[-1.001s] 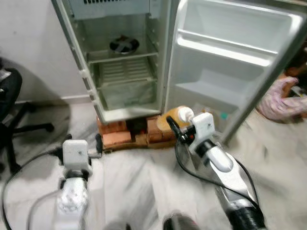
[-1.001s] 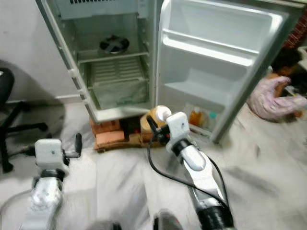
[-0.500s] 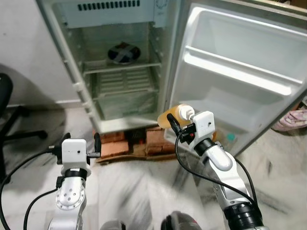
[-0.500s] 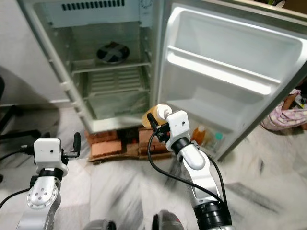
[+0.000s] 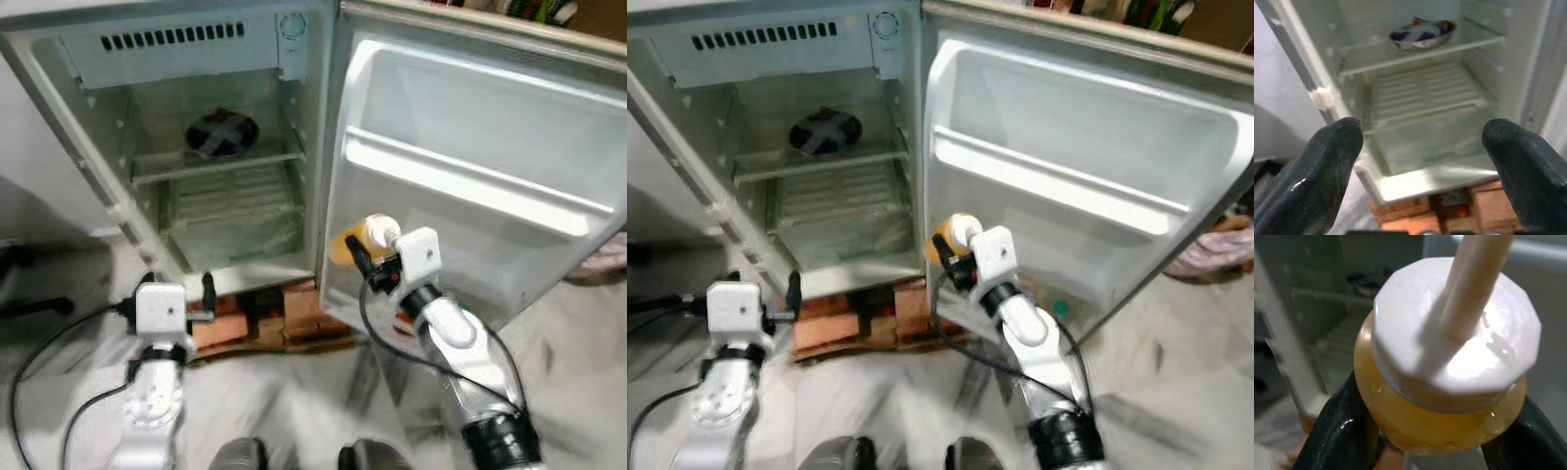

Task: Restocking fridge

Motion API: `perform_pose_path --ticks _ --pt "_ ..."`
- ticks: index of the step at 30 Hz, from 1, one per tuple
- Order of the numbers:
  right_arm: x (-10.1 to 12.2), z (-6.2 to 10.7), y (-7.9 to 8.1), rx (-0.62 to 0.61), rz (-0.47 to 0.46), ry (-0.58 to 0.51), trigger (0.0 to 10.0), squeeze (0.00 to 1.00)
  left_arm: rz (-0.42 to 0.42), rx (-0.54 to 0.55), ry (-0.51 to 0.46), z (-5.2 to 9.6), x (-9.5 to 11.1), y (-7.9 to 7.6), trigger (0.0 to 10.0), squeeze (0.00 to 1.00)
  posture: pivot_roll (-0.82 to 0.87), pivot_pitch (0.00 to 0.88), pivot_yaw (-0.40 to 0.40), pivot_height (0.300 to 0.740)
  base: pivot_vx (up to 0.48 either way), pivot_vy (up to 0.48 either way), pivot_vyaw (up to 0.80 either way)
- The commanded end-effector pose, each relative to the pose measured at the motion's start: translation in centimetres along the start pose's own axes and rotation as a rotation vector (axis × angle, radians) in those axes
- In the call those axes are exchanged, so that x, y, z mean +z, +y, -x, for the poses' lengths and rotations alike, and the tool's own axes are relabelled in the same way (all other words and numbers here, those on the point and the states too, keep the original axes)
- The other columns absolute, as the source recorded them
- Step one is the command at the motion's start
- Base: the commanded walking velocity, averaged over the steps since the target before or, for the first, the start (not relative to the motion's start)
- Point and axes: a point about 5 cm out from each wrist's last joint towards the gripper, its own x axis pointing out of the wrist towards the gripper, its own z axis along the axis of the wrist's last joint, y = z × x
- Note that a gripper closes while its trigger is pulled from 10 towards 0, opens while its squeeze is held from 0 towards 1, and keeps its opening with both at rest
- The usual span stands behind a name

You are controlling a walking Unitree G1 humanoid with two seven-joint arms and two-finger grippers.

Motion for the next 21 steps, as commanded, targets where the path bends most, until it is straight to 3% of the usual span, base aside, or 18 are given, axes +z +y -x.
perform_pose_path --ticks 1,5,10,21 --pt "0.04 0.05 0.14 -0.003 -0.011 -0.006 10.0 0.00 -0.005 0.006 0.009 0.17 -0.17 0.44 10.0 0.00 -0.01 0.158 -0.030 0.740 0.000 -0.247 -0.51" --pt "0.05 0.02 0.17 -0.002 -0.013 -0.005 10.0 0.00 -0.006 0.006 0.008 0.13 -0.16 0.43 10.0 0.00 -0.01 0.156 -0.031 0.740 0.000 -0.247 -0.57" --pt "-0.14 0.02 0.13 0.002 -0.005 0.004 10.0 0.00 -0.008 0.012 0.008 -0.06 -0.12 0.49 10.0 0.00 -0.01 0.158 -0.038 0.740 0.000 -0.403 0.00" --pt "-0.30 0.47 0.07 0.020 0.000 0.020 10.0 0.00 -0.010 0.015 -0.018 -0.17 0.56 0.83 10.0 0.00 -0.02 0.174 -0.029 0.740 0.000 0.000 0.00"
